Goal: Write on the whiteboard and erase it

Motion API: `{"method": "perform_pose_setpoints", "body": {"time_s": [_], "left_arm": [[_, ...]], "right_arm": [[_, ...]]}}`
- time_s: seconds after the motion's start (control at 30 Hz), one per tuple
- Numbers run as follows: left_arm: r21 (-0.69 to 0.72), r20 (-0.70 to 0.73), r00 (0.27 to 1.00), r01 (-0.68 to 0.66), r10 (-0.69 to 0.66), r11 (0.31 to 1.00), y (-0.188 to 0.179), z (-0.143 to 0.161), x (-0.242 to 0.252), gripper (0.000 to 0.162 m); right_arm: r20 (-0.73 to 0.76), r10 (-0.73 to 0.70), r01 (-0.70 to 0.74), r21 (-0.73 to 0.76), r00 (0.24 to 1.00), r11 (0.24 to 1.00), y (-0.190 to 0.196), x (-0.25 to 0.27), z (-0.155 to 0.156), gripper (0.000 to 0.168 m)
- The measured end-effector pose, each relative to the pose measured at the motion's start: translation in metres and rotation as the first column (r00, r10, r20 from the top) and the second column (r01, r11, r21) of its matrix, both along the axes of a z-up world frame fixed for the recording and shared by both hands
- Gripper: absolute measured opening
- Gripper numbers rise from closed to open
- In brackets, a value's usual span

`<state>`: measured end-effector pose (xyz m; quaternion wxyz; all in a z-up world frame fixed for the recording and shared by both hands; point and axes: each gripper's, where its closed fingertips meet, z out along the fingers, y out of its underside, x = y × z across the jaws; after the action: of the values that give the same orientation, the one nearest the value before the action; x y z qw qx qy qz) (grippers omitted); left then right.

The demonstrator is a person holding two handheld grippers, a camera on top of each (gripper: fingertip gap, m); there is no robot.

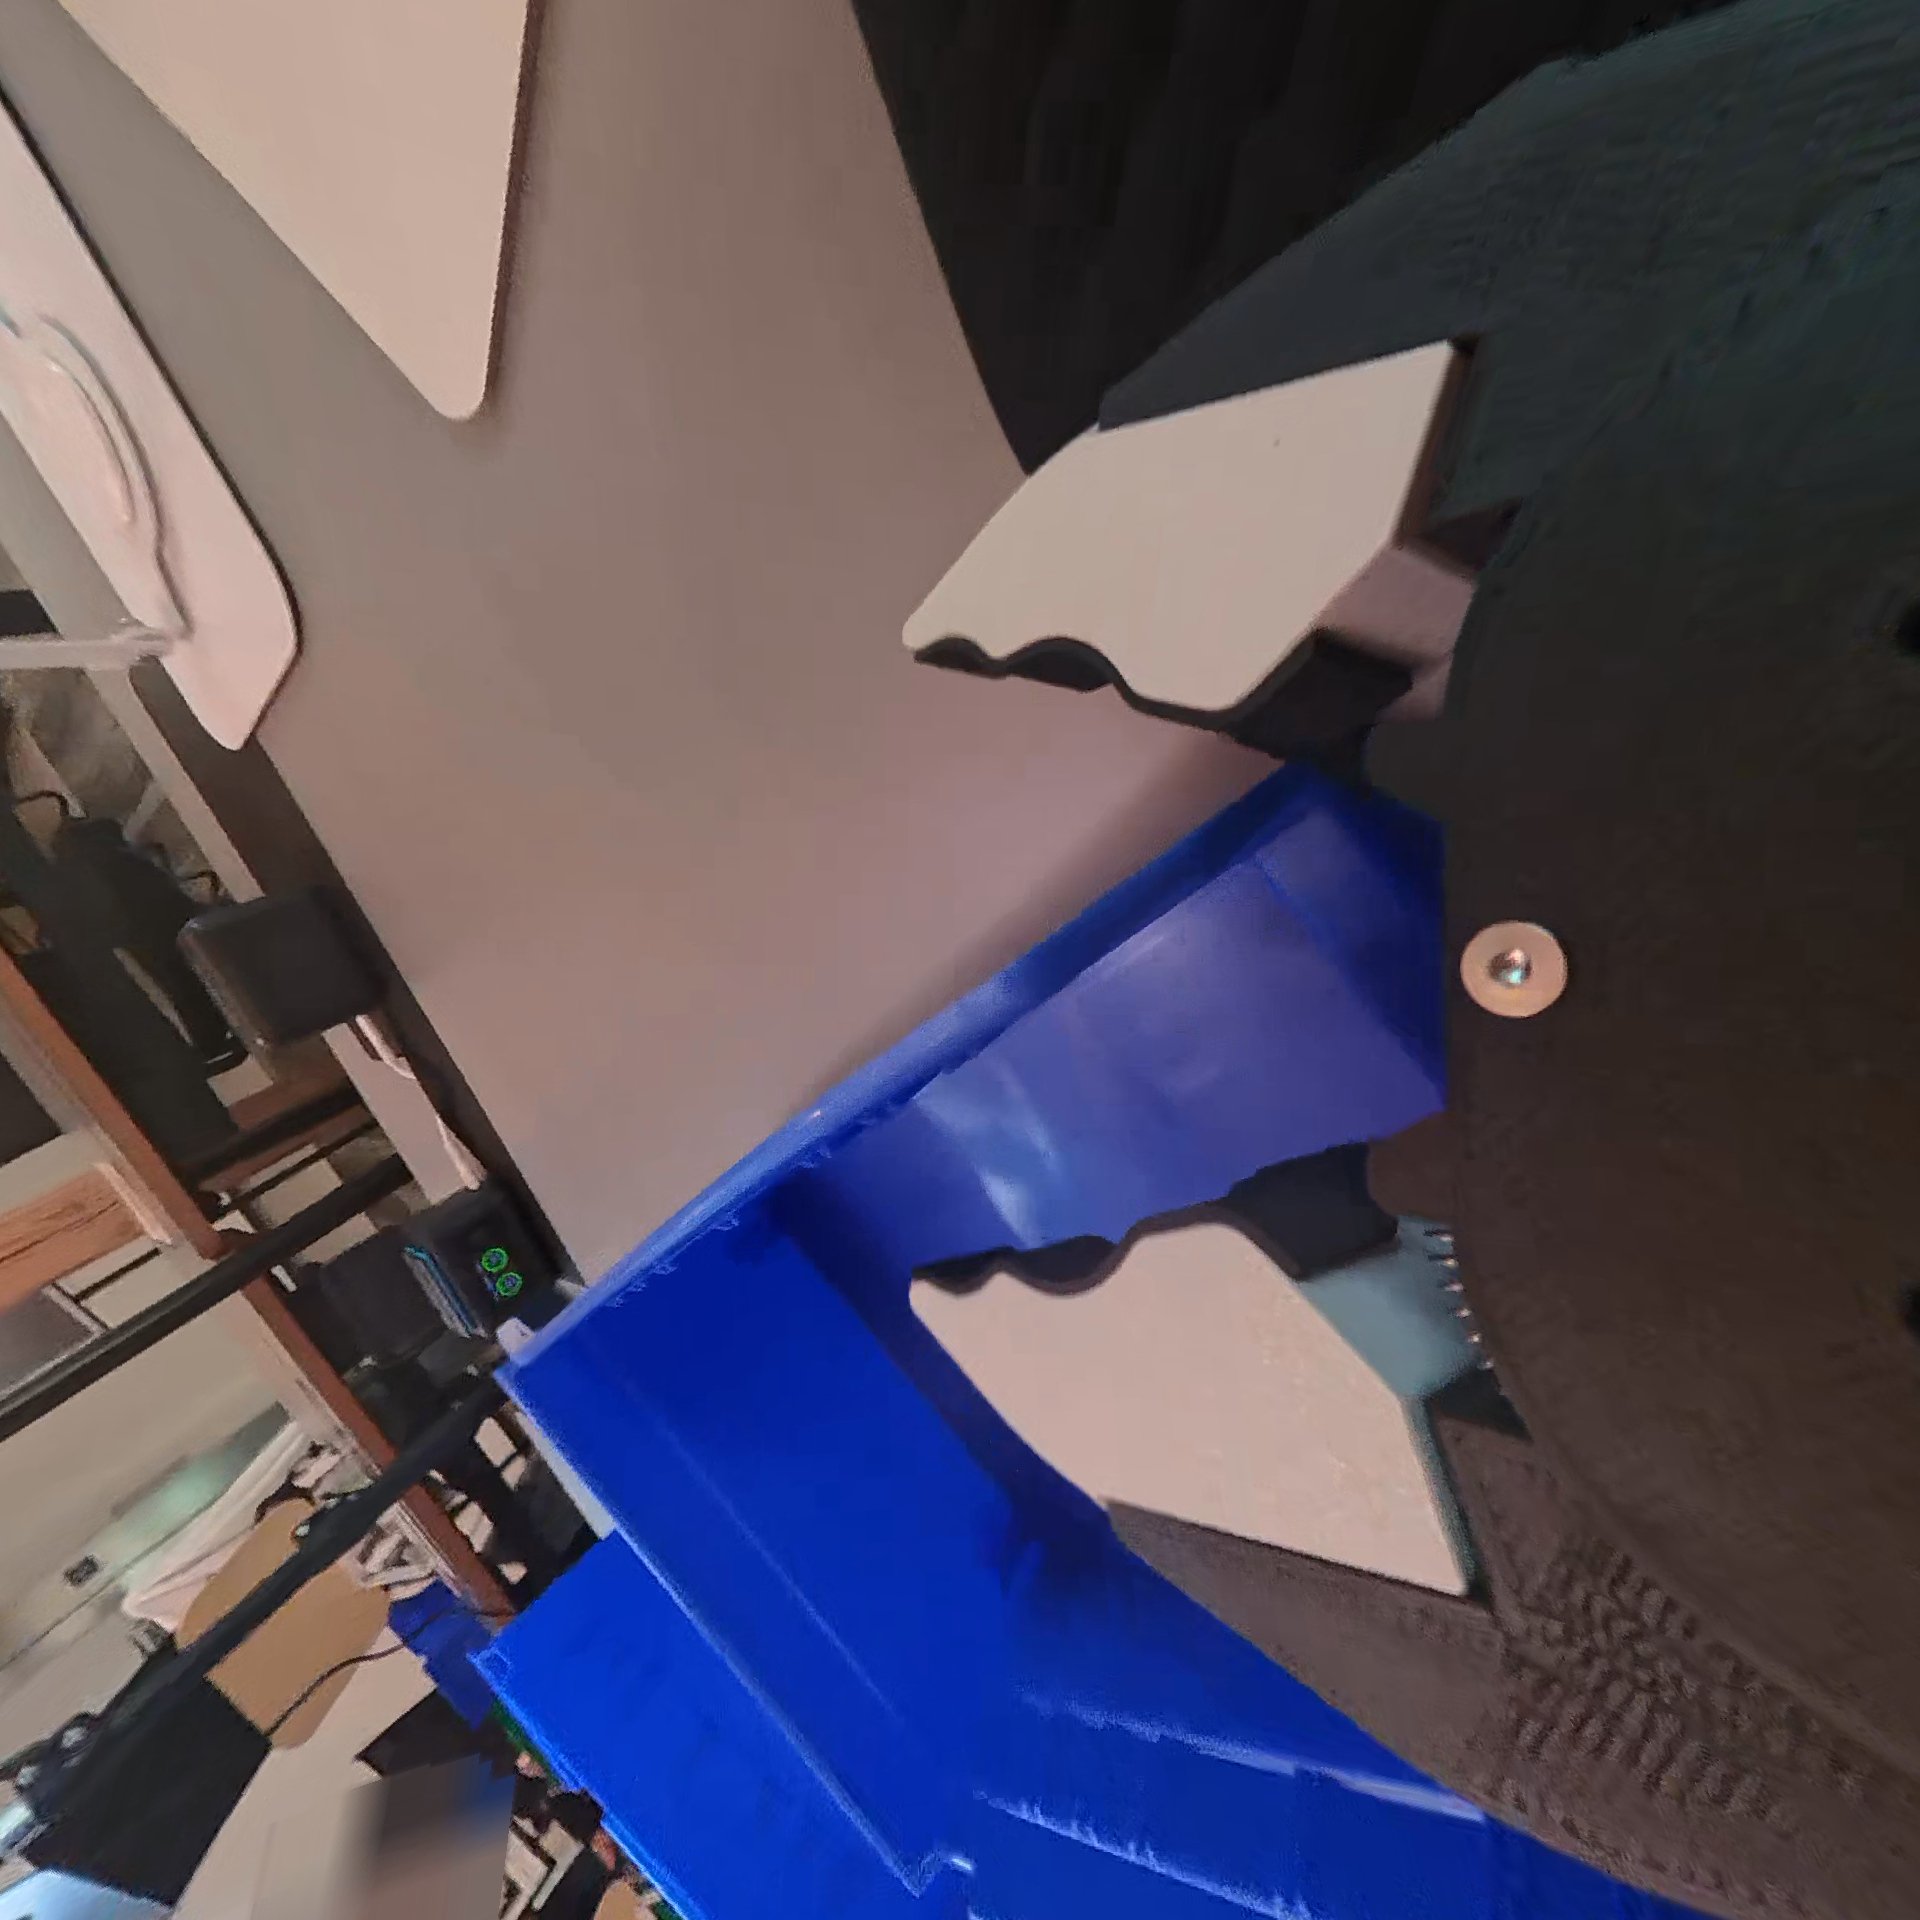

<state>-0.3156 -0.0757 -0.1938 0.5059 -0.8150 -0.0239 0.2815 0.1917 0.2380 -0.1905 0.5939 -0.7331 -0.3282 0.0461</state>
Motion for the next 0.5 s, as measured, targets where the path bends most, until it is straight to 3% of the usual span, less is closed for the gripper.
{"method": "perform_pose_setpoints", "body": {"time_s": [0.07, 0.13, 0.23, 0.37, 0.43, 0.5], "left_arm": [[-0.025, -0.013, 0.999, -0.042, 0.042, 0.999, 0.001, -0.004, -0.005, 0.088], [-0.076, -0.076, 0.995, -0.069, 0.063, 0.995, -0.002, -0.009, -0.009, 0.059], [-0.071, -0.078, 0.991, -0.112, 0.106, 0.991, -0.005, -0.006, -0.013, 0.049], [-0.038, -0.031, 0.993, -0.116, 0.115, 0.993, -0.004, 0.002, -0.009, 0.030], [0.003, -0.045, 0.993, -0.105, 0.105, 0.994, 0.000, 0.013, -0.007, 0.013], [0.007, -0.038, 0.998, -0.045, 0.045, 0.999, 0.011, 0.018, 0.002, 0.011]], "right_arm": [[0.063, -0.002, 0.001, 0.020, 0.998, 1.000, 0.003, -0.001, 0.001, 0.075], [0.080, 0.013, -0.015, 0.026, 0.997, 1.000, 0.003, -0.005, 0.002, 0.048], [0.084, -0.024, 0.023, 0.021, 0.996, 1.000, 0.006, 0.000, 0.005, 0.021], [0.052, -0.052, 0.053, -0.013, 0.997, 0.999, 0.006, 0.005, 0.010, 0.005], [0.005, -0.016, 0.016, -0.039, 1.000, 0.999, 0.002, -0.003, 0.013, 0.005], [-0.017, -0.010, 0.009, -0.037, 1.000, 0.999, 0.000, -0.012, 0.019, 0.005]]}}
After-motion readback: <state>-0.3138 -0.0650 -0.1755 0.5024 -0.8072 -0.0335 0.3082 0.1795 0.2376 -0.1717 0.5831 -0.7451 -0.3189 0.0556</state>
